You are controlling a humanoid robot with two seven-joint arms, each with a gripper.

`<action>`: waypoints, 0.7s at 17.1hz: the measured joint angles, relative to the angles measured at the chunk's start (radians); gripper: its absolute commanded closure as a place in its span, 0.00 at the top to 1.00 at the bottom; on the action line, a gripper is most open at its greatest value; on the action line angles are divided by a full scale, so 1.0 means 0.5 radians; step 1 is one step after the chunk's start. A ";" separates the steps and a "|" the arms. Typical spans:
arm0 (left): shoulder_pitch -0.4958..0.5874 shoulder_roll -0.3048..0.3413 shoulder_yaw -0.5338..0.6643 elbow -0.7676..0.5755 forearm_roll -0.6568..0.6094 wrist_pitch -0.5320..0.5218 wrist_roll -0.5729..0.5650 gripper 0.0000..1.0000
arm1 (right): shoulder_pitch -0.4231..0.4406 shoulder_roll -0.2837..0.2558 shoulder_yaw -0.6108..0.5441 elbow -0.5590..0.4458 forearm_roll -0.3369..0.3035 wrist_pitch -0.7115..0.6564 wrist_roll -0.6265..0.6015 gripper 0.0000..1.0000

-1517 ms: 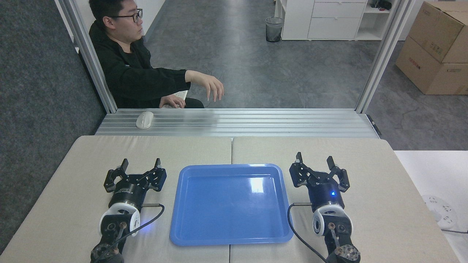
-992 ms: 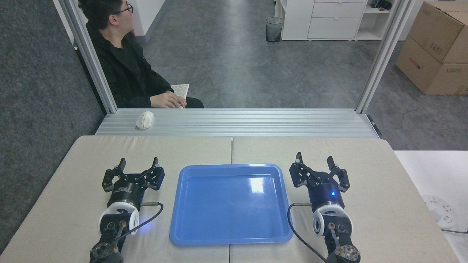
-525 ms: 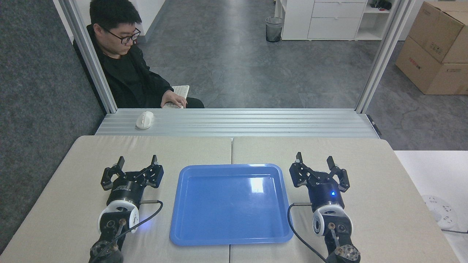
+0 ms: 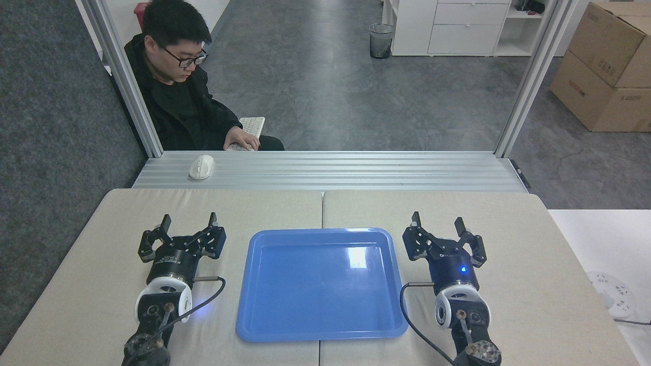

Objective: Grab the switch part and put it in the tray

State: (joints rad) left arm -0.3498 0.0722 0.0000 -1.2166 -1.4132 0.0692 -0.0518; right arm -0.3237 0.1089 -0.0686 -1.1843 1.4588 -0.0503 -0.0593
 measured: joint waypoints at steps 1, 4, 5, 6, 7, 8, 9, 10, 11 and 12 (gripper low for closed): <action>0.000 0.001 0.000 -0.001 0.000 0.000 0.001 1.00 | 0.000 0.000 0.000 0.000 0.000 0.000 0.000 1.00; 0.000 0.004 0.000 -0.002 -0.001 -0.004 0.002 1.00 | 0.000 0.000 0.000 0.000 0.000 0.000 0.000 1.00; 0.000 0.005 0.000 -0.002 -0.001 -0.008 0.004 1.00 | 0.000 0.000 0.000 0.000 0.000 0.000 0.000 1.00; 0.000 0.005 0.000 -0.002 -0.002 -0.011 0.004 1.00 | 0.000 0.001 0.000 0.000 0.000 0.000 0.000 1.00; 0.000 0.006 0.000 -0.002 -0.002 -0.011 0.005 1.00 | 0.000 0.001 0.000 0.000 0.000 0.000 0.000 1.00; 0.000 0.008 0.000 -0.002 -0.002 -0.012 0.005 1.00 | 0.000 0.001 0.000 0.000 0.000 0.000 0.000 1.00; 0.000 0.010 0.000 -0.002 -0.002 -0.012 0.005 1.00 | 0.000 0.001 0.000 0.000 0.000 0.000 0.000 1.00; 0.000 0.012 0.000 0.001 -0.001 -0.013 0.005 1.00 | 0.000 0.001 0.000 0.000 0.000 0.000 0.000 1.00; 0.000 0.015 0.000 0.004 0.000 -0.015 0.009 1.00 | 0.000 0.002 0.000 0.000 0.000 0.000 0.000 1.00; 0.000 0.019 0.000 0.012 0.000 -0.015 0.025 1.00 | 0.000 0.002 0.000 0.000 0.000 0.000 0.000 1.00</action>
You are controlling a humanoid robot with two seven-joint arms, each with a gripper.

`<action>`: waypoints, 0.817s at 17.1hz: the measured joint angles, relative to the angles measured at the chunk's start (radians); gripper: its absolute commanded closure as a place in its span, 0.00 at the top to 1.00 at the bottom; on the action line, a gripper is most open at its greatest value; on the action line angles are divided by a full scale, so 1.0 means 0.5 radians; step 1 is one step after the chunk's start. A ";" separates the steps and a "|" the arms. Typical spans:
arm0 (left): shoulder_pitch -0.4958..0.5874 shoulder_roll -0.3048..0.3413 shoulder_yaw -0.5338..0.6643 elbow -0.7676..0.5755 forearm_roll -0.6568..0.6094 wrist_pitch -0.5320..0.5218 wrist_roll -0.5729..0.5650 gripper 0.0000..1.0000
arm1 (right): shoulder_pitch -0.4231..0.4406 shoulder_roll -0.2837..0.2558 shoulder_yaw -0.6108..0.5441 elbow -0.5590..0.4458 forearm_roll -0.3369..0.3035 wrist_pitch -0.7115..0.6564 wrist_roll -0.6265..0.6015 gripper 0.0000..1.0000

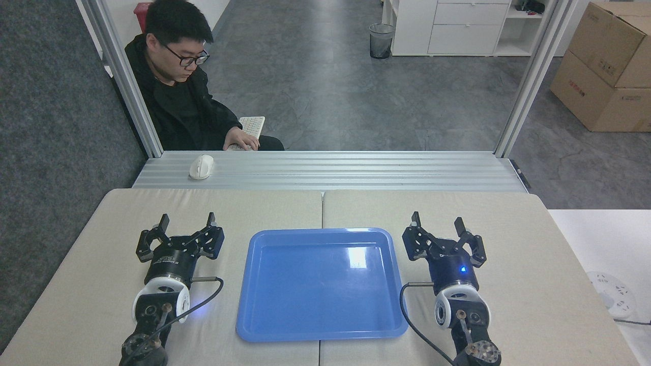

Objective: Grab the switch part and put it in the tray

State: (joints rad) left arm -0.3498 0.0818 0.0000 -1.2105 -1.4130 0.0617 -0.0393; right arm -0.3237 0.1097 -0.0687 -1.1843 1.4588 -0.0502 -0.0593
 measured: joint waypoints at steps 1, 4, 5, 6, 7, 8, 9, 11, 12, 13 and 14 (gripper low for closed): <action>0.000 0.005 0.000 0.016 0.000 0.000 0.026 1.00 | 0.000 0.000 0.000 0.000 0.000 0.000 0.000 1.00; -0.004 0.029 0.000 0.101 0.001 0.013 0.148 1.00 | 0.000 0.000 0.000 0.000 0.000 0.000 0.000 1.00; -0.012 0.042 0.000 0.134 0.002 0.014 0.175 1.00 | 0.000 0.000 0.000 0.000 0.000 0.000 0.000 1.00; -0.019 0.053 0.000 0.160 0.003 0.014 0.190 1.00 | 0.000 0.000 0.000 0.000 0.000 0.000 0.000 1.00; -0.024 0.064 0.000 0.189 0.003 0.015 0.202 1.00 | 0.000 0.000 0.000 0.000 0.000 0.000 0.000 1.00; -0.032 0.080 0.000 0.228 0.003 0.015 0.222 1.00 | 0.000 0.000 0.000 0.000 0.000 0.000 0.000 1.00; -0.041 0.095 0.000 0.272 0.003 0.016 0.242 1.00 | 0.000 0.000 0.000 0.000 0.000 0.000 0.000 1.00; -0.071 0.114 0.000 0.345 0.003 0.016 0.265 1.00 | 0.000 0.000 0.000 0.000 0.000 0.000 0.000 1.00; -0.091 0.126 0.000 0.399 0.004 0.012 0.277 1.00 | 0.000 0.000 0.000 0.000 0.000 0.000 0.000 1.00; -0.111 0.138 0.000 0.451 0.004 0.009 0.295 1.00 | 0.000 0.000 0.000 0.000 0.000 0.000 0.000 1.00; -0.123 0.145 0.000 0.491 0.005 0.009 0.317 1.00 | 0.000 0.001 0.000 0.000 0.000 0.000 0.000 1.00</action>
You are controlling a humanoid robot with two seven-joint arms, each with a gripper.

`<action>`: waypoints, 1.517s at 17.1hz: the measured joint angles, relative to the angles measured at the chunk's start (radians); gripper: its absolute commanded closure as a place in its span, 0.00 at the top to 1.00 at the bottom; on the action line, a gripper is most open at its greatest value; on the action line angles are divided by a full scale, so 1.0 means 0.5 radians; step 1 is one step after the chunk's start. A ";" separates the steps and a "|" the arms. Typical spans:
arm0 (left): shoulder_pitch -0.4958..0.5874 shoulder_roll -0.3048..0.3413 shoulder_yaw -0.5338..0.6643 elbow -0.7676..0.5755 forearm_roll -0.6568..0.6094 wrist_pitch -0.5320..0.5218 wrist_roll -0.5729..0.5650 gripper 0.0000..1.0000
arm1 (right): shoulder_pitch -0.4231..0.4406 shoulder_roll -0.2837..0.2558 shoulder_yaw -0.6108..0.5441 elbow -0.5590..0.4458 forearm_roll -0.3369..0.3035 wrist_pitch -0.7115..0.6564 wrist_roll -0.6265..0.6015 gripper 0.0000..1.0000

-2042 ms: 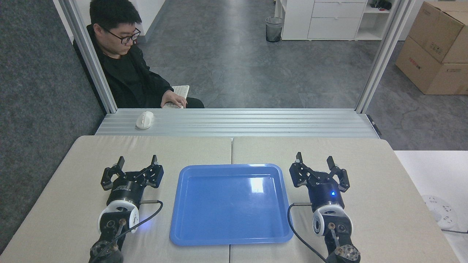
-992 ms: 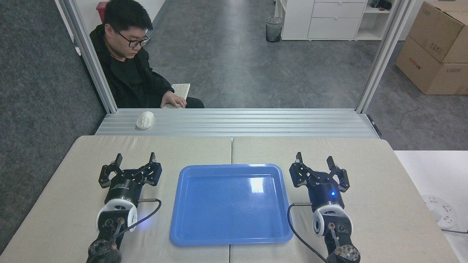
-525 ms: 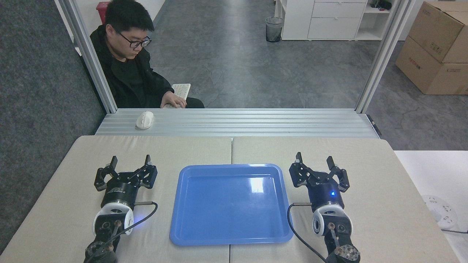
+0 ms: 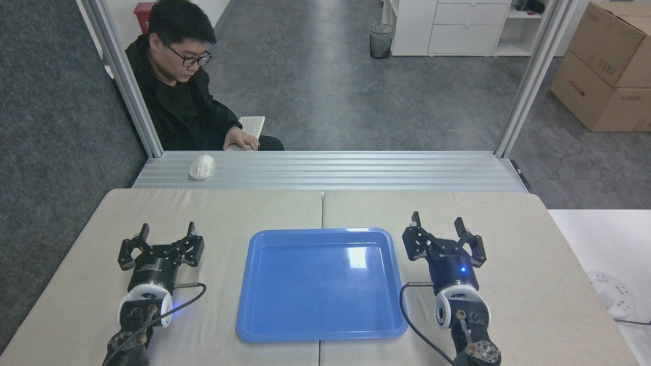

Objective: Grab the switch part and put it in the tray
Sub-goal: 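Move the left gripper down and close it on the white-green switch part, then carry the held switch part with the left gripper over the blue tray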

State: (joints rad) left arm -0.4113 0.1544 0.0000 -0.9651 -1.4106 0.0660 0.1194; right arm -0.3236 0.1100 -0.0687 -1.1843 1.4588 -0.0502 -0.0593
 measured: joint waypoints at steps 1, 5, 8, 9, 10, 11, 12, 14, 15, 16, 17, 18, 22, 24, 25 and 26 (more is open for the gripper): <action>-0.007 0.006 0.000 0.036 0.000 -0.001 0.016 1.00 | 0.000 0.000 0.000 0.000 0.000 0.000 0.000 1.00; -0.030 0.031 0.000 0.196 0.000 -0.013 0.055 1.00 | 0.000 0.000 0.000 0.000 0.000 0.000 0.000 1.00; -0.034 0.050 0.000 0.296 0.001 -0.058 0.062 1.00 | 0.000 0.000 0.000 0.000 0.000 0.000 0.000 1.00; -0.034 0.053 0.000 0.317 0.001 -0.086 0.063 1.00 | 0.000 0.000 0.000 0.000 0.000 0.000 0.000 1.00; -0.034 0.057 0.000 0.341 0.001 -0.104 0.064 1.00 | 0.000 0.000 0.000 0.000 0.000 0.000 0.000 1.00; -0.034 0.061 0.000 0.363 0.001 -0.119 0.064 1.00 | 0.000 0.001 0.000 0.000 0.000 0.000 0.000 1.00; -0.033 0.064 0.000 0.384 0.001 -0.122 0.064 1.00 | 0.000 0.001 0.000 0.000 0.000 0.000 0.000 1.00; -0.027 0.069 0.000 0.415 0.001 -0.126 0.064 1.00 | 0.000 0.001 0.000 0.000 0.000 0.000 0.000 1.00; -0.023 0.071 0.000 0.430 0.000 -0.126 0.064 1.00 | 0.000 0.001 0.000 0.000 0.000 0.000 0.000 1.00; -0.020 0.073 0.000 0.441 -0.001 -0.126 0.064 0.99 | 0.000 0.001 0.000 0.000 0.000 0.000 0.000 1.00; -0.018 0.074 0.000 0.452 -0.002 -0.126 0.064 0.98 | 0.000 0.001 0.000 0.000 0.000 0.000 0.000 1.00; -0.016 0.076 0.000 0.464 -0.003 -0.126 0.064 0.88 | 0.000 0.001 0.000 0.000 0.000 0.000 0.000 1.00; -0.004 0.082 0.000 0.496 -0.009 -0.125 0.072 0.35 | 0.000 0.001 0.000 0.000 0.000 0.000 0.000 1.00; 0.011 0.086 0.000 0.504 -0.014 -0.153 0.094 0.26 | 0.000 0.001 0.000 0.000 0.000 0.000 0.000 1.00; 0.015 0.087 0.000 0.507 -0.016 -0.159 0.113 0.17 | 0.000 0.001 0.000 0.000 0.000 0.000 0.000 1.00; 0.023 0.090 -0.003 0.510 -0.019 -0.165 0.137 0.05 | 0.000 0.001 0.000 0.000 0.000 0.000 0.000 1.00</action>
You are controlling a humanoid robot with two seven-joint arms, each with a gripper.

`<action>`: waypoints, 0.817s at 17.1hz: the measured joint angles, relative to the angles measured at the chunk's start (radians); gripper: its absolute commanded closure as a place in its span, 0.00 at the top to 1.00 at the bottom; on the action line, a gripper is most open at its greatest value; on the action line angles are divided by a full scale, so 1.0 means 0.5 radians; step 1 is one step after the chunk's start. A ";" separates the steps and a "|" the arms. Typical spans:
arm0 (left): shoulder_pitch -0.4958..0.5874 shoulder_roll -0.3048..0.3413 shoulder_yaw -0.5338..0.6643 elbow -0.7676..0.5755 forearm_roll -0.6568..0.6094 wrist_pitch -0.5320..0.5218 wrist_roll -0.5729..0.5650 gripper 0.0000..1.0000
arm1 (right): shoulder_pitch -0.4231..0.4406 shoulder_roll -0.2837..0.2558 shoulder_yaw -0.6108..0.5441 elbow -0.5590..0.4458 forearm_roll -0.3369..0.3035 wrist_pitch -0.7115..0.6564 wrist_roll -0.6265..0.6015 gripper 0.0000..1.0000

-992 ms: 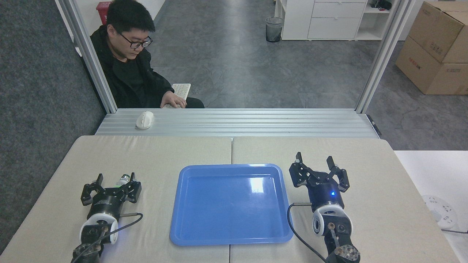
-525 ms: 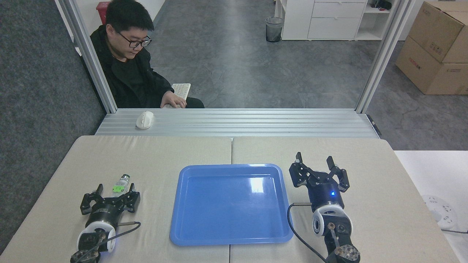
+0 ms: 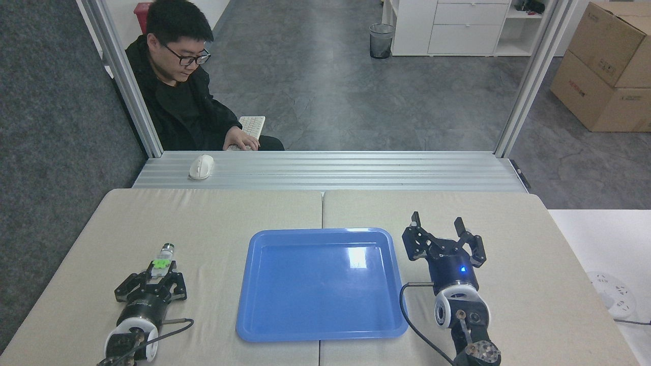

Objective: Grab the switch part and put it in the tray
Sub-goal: 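Carry the held switch part with the left gripper over the blue tray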

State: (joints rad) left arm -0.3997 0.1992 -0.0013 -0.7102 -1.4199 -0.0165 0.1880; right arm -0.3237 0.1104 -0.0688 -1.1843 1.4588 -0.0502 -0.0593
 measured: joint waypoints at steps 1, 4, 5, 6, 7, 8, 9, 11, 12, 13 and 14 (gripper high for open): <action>0.011 0.003 -0.010 0.002 -0.002 -0.007 0.030 0.00 | 0.000 0.000 0.000 0.000 0.000 0.000 0.000 1.00; 0.039 0.016 -0.032 -0.021 -0.003 -0.057 0.075 0.00 | 0.000 0.000 0.000 0.000 0.000 0.000 0.000 1.00; 0.054 0.022 -0.035 -0.053 0.001 -0.083 0.081 0.00 | 0.000 0.000 0.000 0.000 0.000 0.000 0.000 1.00; 0.076 0.028 -0.031 -0.112 0.005 -0.131 0.085 0.00 | 0.000 0.000 0.000 0.000 0.000 0.000 0.000 1.00; 0.105 0.031 -0.028 -0.182 0.011 -0.177 0.086 0.00 | 0.000 0.000 0.000 0.000 0.000 0.000 0.000 1.00; 0.139 0.033 -0.025 -0.278 0.024 -0.253 0.073 0.00 | 0.000 0.000 0.000 0.000 0.000 0.000 0.000 1.00; 0.177 0.031 -0.022 -0.409 0.044 -0.335 0.057 0.00 | 0.000 0.000 0.000 0.000 0.000 0.000 0.000 1.00; 0.223 0.016 -0.021 -0.606 0.068 -0.445 0.007 0.00 | 0.000 -0.001 0.000 0.000 0.000 0.000 0.000 1.00; 0.246 -0.003 -0.029 -0.727 0.079 -0.498 -0.043 0.00 | 0.000 -0.001 0.000 0.000 0.000 0.000 0.000 1.00; 0.263 -0.026 -0.050 -0.833 0.083 -0.533 -0.100 0.00 | 0.000 -0.001 0.000 0.000 0.000 0.000 0.000 1.00; 0.273 -0.044 -0.074 -0.900 0.080 -0.546 -0.134 0.00 | 0.000 -0.001 0.000 0.000 0.000 0.000 0.000 1.00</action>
State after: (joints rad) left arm -0.2634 0.1773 -0.0384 -1.1600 -1.3799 -0.2897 0.1211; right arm -0.3237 0.1099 -0.0689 -1.1842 1.4588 -0.0502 -0.0594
